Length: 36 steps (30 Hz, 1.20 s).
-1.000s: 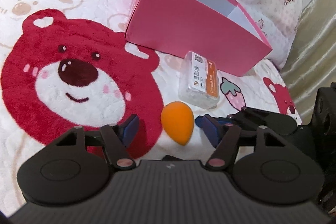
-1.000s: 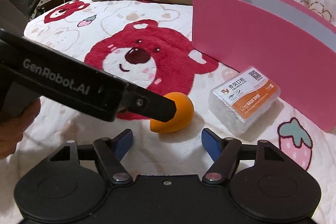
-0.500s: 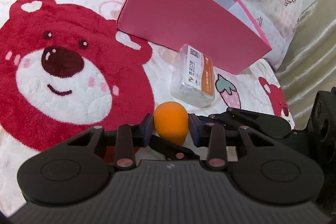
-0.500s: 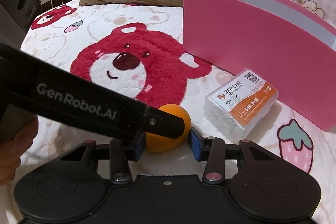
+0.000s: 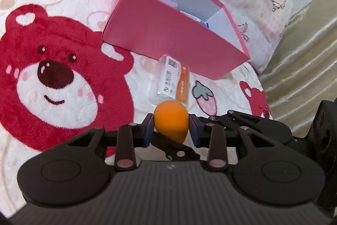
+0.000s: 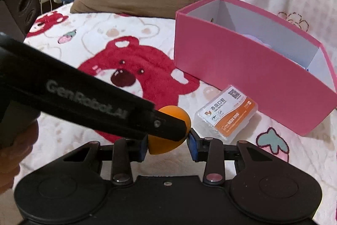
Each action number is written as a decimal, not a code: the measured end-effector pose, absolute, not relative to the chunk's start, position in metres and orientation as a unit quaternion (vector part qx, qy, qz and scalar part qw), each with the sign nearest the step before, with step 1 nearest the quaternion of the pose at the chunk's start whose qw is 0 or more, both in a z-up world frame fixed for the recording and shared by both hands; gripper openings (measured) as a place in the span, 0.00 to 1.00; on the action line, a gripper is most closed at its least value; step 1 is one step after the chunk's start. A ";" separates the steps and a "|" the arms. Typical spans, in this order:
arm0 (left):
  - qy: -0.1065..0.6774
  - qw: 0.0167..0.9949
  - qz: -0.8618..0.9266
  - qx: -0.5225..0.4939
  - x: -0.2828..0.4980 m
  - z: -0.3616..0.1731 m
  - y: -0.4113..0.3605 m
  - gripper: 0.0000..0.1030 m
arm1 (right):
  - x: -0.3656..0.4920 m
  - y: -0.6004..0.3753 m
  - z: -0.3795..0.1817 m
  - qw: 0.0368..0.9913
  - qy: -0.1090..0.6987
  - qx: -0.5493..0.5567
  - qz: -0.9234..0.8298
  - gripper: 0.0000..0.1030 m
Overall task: Organize objects
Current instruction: 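Lift the orange sponge with the left gripper over the pink box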
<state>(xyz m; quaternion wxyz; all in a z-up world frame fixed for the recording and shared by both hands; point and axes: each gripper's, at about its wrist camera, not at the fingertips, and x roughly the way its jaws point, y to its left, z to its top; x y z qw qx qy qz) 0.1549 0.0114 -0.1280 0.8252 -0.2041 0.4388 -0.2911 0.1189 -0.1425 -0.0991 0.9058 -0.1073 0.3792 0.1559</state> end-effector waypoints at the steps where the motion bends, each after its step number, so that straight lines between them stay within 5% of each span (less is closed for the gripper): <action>1: 0.444 0.822 -0.292 -0.202 0.154 -0.123 0.011 0.33 | 0.117 -0.142 -0.096 0.906 0.376 -0.110 0.158 0.41; 36: 0.494 0.806 -0.269 -0.186 0.098 -0.038 -0.045 0.33 | 0.053 -0.208 -0.020 0.893 0.384 -0.074 0.222 0.42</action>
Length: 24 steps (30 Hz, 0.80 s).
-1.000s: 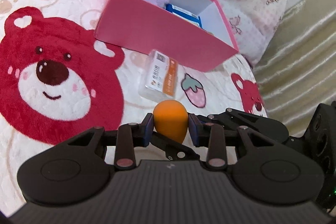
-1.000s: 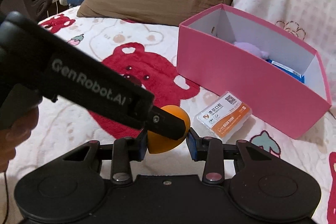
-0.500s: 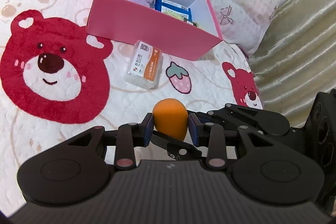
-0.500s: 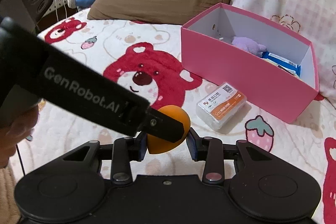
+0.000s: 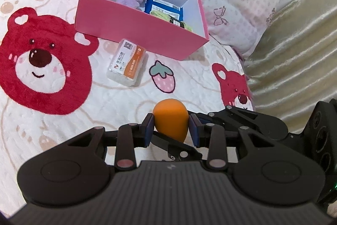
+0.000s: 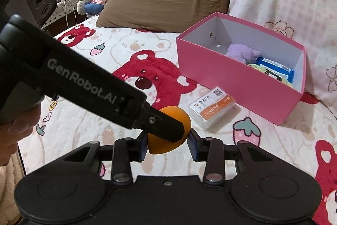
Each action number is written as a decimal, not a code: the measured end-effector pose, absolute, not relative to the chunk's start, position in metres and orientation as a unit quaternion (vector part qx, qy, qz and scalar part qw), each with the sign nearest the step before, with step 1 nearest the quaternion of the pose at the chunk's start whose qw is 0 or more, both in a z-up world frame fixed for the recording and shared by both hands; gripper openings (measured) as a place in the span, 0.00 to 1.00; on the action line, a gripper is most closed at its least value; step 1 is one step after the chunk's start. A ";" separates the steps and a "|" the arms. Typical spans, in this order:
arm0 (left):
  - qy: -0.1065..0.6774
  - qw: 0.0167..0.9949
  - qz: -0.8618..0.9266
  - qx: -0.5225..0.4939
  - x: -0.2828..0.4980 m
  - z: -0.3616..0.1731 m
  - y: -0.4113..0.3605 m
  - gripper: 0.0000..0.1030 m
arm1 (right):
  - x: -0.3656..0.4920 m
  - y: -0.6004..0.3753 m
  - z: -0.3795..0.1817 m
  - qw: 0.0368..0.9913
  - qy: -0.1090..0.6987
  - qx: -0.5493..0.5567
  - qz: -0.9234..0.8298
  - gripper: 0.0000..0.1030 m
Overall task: Organize objects
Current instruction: 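Lift the orange sponge with the left gripper over the pink box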
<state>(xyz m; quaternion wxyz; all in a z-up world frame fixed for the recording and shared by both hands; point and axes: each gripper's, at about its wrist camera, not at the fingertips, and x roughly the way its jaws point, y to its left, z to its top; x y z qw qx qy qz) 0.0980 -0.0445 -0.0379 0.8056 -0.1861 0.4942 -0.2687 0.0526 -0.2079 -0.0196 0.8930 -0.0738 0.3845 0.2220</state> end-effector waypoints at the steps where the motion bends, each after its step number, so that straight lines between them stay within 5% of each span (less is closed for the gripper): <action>1: 0.494 0.805 -0.269 -0.188 0.098 -0.037 -0.044 0.33 | 0.051 -0.208 -0.018 0.893 0.383 -0.076 0.223 0.42; 24: 0.462 0.816 -0.276 -0.212 0.114 0.011 -0.037 0.33 | 0.067 -0.221 0.033 0.902 0.360 -0.064 0.230 0.43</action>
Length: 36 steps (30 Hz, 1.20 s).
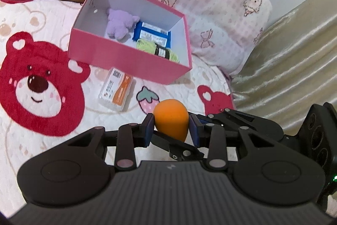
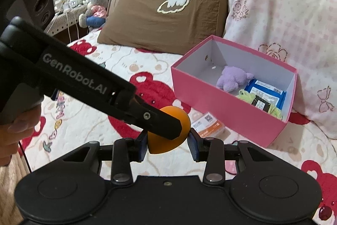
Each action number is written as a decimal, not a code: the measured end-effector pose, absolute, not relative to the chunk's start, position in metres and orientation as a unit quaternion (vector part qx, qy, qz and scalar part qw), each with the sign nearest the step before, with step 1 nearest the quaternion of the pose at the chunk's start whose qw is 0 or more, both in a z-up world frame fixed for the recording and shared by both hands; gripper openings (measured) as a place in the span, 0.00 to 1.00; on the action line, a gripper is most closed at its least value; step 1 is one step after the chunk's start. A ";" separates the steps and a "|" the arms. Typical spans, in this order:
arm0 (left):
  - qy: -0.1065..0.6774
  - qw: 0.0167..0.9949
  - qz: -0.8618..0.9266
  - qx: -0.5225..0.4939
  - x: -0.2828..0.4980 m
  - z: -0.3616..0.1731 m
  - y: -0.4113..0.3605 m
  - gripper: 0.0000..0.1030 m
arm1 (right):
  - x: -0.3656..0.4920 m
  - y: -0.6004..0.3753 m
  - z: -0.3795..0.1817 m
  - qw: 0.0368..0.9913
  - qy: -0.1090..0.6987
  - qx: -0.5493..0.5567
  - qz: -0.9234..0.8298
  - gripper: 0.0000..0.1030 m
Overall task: Organize objects
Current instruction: 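Lift the orange sponge with the left gripper over the pink box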
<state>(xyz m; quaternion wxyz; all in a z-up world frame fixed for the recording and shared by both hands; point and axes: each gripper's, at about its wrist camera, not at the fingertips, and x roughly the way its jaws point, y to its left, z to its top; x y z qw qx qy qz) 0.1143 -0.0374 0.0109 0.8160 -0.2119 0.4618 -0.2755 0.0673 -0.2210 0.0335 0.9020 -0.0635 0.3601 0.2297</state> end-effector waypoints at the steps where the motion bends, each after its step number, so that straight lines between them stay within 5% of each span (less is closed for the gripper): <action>1: 0.463 0.814 -0.277 -0.214 0.117 0.010 -0.037 0.33 | 0.069 -0.221 0.035 0.903 0.359 -0.063 0.230 0.43; 36: 0.461 0.823 -0.213 -0.255 0.268 -0.004 -0.059 0.35 | 0.231 -0.250 0.034 0.890 0.399 0.002 0.221 0.44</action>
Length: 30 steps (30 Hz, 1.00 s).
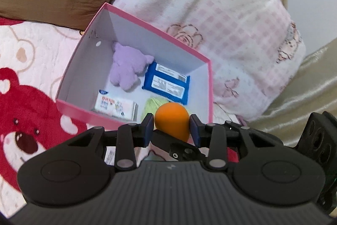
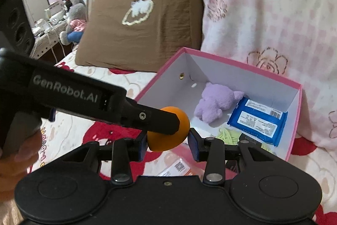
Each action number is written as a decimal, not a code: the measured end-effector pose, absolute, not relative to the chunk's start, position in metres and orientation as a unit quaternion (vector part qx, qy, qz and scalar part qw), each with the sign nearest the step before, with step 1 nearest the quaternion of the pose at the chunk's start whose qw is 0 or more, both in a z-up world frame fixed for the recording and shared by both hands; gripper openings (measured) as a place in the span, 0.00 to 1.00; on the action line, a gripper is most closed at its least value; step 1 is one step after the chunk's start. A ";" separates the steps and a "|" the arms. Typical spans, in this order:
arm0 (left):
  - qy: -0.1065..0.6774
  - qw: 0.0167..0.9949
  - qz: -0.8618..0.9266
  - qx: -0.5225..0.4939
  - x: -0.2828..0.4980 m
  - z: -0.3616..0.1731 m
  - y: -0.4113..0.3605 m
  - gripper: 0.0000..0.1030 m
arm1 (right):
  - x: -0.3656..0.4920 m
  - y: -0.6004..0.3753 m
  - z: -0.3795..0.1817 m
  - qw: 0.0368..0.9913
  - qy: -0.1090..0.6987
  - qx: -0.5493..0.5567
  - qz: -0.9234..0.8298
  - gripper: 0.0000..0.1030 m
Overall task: Organize objects
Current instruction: 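Lift the orange sponge with the left gripper over the pink box, then lower the sponge into the box corner and open the left gripper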
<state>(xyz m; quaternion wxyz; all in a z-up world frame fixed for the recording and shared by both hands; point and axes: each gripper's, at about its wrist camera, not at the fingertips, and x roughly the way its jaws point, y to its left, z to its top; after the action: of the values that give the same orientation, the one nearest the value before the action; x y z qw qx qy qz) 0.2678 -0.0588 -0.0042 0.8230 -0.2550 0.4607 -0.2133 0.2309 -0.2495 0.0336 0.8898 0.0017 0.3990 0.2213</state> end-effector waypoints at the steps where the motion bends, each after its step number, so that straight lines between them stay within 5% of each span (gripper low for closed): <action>1: 0.461 0.822 -0.212 -0.258 0.273 -0.009 -0.059 0.35 | 0.238 -0.251 0.030 0.888 0.405 0.009 0.218 0.44; 30: 0.474 0.814 -0.195 -0.273 0.335 -0.090 -0.086 0.37 | 0.321 -0.262 -0.044 0.868 0.473 -0.026 0.148 0.43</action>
<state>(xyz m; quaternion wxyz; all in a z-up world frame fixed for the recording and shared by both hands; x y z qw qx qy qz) 0.3352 -0.0857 -0.0901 0.8139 -0.2732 0.4741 -0.1954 0.3214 -0.2624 -0.0437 0.8682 -0.0263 0.4729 0.1479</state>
